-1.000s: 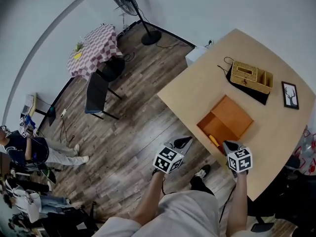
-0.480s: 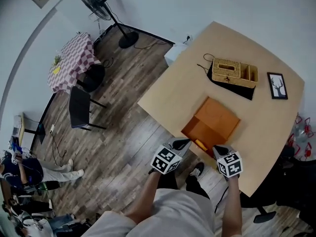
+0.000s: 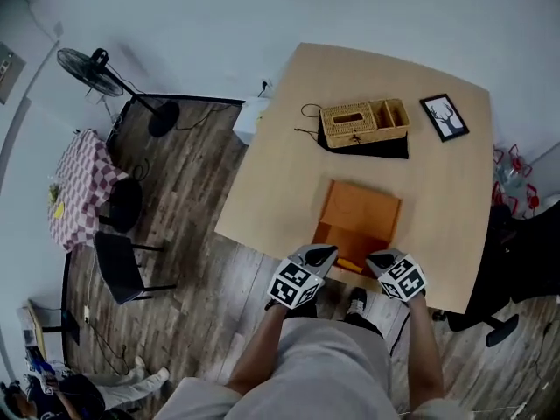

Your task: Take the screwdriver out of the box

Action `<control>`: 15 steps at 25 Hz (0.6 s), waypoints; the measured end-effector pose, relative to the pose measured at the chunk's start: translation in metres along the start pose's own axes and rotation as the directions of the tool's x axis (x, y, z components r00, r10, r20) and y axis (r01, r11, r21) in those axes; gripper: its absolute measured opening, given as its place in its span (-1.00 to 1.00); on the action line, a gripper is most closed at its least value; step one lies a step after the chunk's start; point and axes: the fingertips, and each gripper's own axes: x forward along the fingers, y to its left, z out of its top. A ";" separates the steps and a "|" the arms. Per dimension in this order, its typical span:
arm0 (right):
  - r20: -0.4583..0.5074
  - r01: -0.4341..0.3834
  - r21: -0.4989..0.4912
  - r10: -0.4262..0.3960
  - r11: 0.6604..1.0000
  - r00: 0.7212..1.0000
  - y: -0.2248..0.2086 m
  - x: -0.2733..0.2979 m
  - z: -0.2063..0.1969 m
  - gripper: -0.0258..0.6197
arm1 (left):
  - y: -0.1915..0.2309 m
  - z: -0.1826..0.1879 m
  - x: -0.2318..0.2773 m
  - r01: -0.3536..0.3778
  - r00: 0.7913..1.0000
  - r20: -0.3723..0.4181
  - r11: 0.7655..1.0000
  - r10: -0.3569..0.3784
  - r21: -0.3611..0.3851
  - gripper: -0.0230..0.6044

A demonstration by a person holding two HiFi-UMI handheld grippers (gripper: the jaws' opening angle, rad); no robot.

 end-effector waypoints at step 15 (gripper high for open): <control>-0.170 0.044 0.028 -0.038 0.999 0.985 -0.002 0.037 -0.003 -0.92 | 0.035 -0.005 0.022 0.277 0.959 -0.116 0.945 -0.260 0.176 -0.76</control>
